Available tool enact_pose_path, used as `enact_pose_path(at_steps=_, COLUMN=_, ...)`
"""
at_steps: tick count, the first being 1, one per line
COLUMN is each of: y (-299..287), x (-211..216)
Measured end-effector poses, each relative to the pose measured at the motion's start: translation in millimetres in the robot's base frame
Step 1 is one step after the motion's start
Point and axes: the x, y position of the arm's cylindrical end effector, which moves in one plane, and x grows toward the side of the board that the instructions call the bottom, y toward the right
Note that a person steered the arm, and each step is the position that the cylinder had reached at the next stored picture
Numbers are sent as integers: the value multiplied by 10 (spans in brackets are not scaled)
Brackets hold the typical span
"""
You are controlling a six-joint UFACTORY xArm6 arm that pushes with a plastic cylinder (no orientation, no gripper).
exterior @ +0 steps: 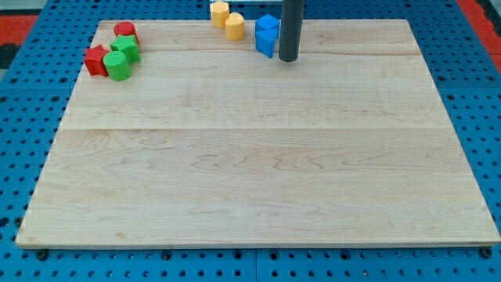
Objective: Move the red star down a bit
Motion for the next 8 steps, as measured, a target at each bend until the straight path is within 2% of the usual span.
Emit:
enact_pose_path(at_steps=1, y=0, x=78)
enact_pose_path(at_steps=2, y=-430, x=654)
enact_pose_path(at_steps=3, y=-1382, x=1082)
enact_pose_path(at_steps=4, y=-2627, x=1189)
enact_pose_path(at_steps=5, y=-3472, x=561)
enact_pose_path(at_steps=6, y=-3658, x=400)
enact_pose_path(at_steps=8, y=-3568, x=-666)
